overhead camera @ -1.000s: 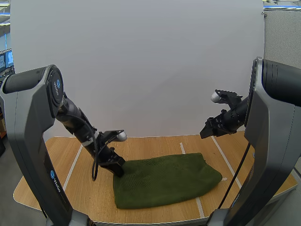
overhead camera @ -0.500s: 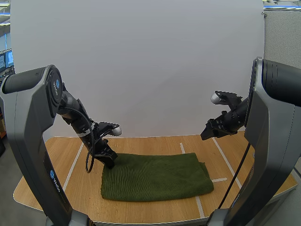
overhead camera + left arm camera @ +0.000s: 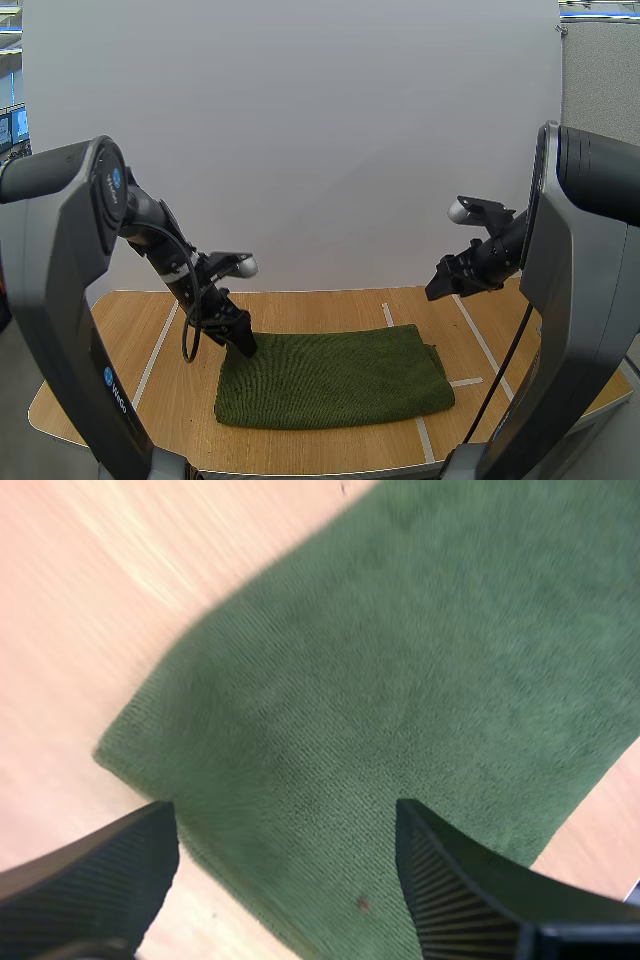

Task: Fold the towel

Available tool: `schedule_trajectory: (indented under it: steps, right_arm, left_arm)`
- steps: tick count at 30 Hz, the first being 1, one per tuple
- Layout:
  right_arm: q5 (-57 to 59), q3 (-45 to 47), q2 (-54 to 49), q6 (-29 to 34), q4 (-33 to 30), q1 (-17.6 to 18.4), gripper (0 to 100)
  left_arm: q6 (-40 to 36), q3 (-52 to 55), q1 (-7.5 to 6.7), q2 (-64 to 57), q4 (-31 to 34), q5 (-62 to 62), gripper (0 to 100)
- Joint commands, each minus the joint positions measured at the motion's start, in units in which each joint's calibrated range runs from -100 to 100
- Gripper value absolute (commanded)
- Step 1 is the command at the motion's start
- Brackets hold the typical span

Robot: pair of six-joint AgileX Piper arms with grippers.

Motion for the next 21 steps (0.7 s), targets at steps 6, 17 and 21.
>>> schedule_trajectory:
  steps: [6, 17, 21]
  right_arm:
    - [1.25, 1.93, -0.82, 0.1, -0.02, -0.1, 100]
    - [1.25, 1.93, -0.82, -0.2, -2.31, -0.1, 100]
    - [1.25, 1.93, -0.82, -0.2, -3.75, -0.1, 48]
  left_arm:
    - [2.03, -0.5, 3.14, -16.08, -4.6, 6.53, 100]
    - [2.03, 5.72, 3.14, -29.49, -5.62, 6.53, 45]
    - [1.93, 7.54, 3.14, -32.81, -5.79, 6.53, 0]
